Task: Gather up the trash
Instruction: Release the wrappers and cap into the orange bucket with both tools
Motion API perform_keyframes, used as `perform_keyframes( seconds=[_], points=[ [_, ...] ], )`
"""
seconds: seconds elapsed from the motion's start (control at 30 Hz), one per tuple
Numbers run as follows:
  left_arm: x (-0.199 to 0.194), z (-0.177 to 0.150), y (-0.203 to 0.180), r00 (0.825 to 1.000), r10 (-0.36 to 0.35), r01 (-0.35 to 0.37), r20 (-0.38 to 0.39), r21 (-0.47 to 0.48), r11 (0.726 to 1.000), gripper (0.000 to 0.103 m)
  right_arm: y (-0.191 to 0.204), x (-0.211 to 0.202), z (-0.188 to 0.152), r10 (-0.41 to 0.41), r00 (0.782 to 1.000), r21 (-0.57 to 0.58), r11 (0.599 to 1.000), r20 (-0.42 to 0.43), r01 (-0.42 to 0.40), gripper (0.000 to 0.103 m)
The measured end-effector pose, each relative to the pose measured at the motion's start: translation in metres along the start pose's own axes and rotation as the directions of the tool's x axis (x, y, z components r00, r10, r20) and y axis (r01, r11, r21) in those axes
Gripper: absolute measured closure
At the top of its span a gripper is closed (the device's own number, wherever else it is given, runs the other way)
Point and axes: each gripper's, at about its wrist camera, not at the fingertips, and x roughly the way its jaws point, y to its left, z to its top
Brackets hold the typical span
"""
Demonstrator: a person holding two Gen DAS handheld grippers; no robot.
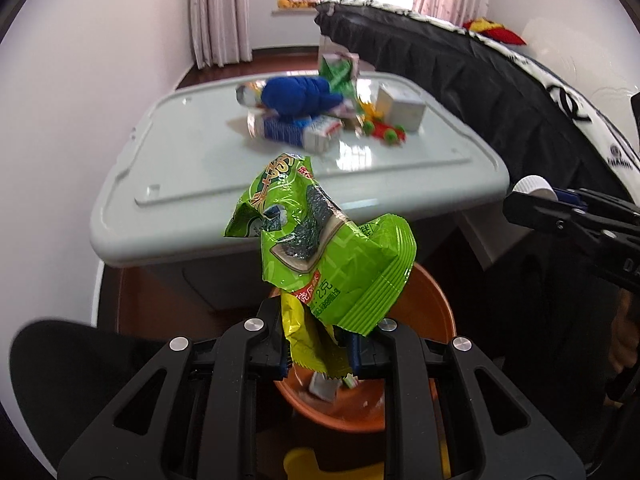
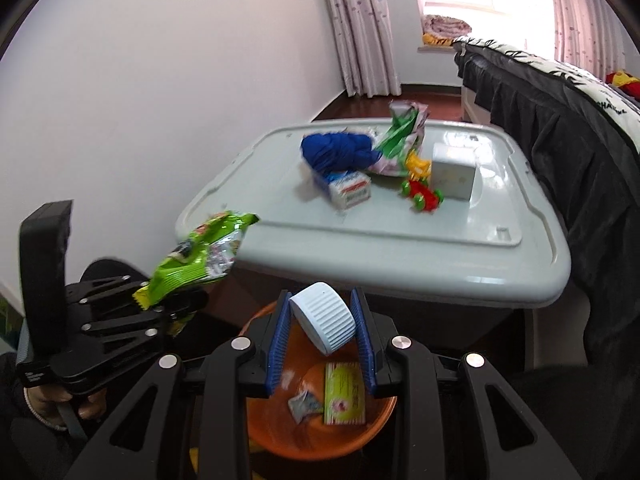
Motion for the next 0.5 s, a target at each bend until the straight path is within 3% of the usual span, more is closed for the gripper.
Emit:
perform_keyframes(
  seconds=[0.2,0.5],
  points=[
    [0.013,-0.019,-0.002,0.995,-0.045,0.044,-0.09,-0.016,0.999,0.084,0.006,0.007,-0.022,0.005,0.998,0.003,1.0,-0.066,-0.005,0.073],
    [0.053,-0.033,0.002,0.966,-0.076,0.065,-0.247,-0.052,0.996,0.084,-0.006,0.039,-0.031,0.012,0.989,0.066,0.998,-0.146,-0.003,0.073]
  ],
)
